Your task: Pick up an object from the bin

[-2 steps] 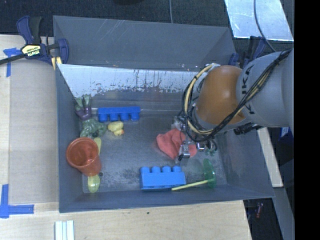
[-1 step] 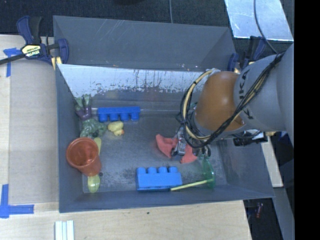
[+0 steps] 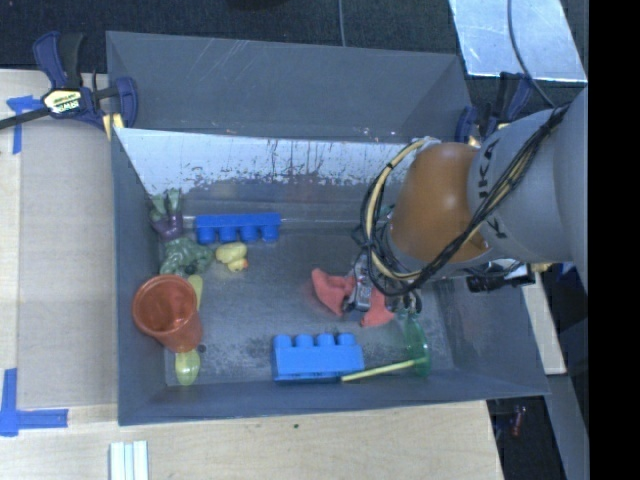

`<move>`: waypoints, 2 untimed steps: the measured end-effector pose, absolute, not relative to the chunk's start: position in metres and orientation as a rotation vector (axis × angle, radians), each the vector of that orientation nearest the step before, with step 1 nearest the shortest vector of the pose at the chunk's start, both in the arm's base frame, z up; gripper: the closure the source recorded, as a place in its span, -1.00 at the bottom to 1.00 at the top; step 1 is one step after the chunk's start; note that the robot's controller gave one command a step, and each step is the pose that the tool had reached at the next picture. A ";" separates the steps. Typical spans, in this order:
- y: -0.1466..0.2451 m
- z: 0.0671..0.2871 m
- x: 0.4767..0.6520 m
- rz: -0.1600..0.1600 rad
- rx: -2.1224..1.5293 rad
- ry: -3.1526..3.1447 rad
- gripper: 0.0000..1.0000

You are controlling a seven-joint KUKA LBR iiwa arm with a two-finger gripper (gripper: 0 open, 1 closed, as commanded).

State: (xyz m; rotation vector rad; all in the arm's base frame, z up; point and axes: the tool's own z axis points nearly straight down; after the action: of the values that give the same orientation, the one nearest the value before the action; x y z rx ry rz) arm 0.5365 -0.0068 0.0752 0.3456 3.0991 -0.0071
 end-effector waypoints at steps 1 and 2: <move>-0.009 0.074 0.549 -0.012 -0.036 3.119 1.00; -0.015 0.146 0.547 -0.013 -0.206 3.115 1.00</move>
Offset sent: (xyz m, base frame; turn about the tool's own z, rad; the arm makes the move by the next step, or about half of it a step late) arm 0.0069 -0.0166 0.2151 -0.2101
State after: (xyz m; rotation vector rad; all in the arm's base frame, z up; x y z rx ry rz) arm 0.5468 -0.0148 0.1459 -0.2065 3.1149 -0.0128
